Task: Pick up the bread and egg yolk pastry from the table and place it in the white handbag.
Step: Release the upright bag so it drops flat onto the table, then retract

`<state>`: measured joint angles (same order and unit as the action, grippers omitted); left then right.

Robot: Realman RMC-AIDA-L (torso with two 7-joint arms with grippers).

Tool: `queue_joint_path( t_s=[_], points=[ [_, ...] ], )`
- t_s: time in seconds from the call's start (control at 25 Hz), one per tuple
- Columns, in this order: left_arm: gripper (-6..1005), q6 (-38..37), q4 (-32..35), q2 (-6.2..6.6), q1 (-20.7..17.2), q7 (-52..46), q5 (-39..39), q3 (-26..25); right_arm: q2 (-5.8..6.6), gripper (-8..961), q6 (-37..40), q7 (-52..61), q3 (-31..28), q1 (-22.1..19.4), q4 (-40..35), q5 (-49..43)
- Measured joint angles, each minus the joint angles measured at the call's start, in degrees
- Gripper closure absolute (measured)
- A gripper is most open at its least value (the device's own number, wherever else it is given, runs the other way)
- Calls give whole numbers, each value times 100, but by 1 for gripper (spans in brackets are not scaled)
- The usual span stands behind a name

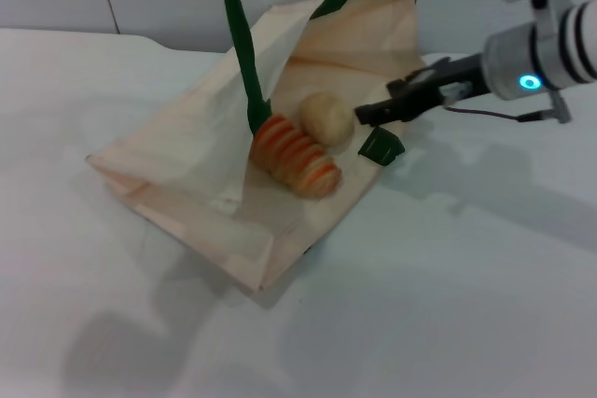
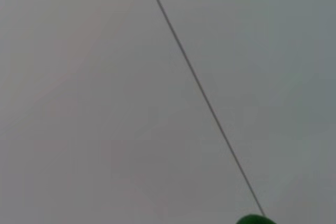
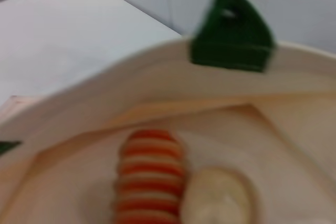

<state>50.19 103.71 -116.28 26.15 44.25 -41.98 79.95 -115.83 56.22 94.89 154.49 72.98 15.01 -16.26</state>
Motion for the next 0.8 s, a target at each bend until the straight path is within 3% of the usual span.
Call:
queue_joint_path(
  t_s=[0.44,0.68,0.8],
  points=[
    [844,-63,-9,0,-119,-2,105,3,0,216,475,55,-14,-286,1032,298],
    [843,-85,-36,0,-120,-10,121,42,0,218,525,58,-8,-300,1133,346],
    [719,-141,-76,0,-135,-19,127,52,0,219,529,73,3,-312,1169,349]
  ],
)
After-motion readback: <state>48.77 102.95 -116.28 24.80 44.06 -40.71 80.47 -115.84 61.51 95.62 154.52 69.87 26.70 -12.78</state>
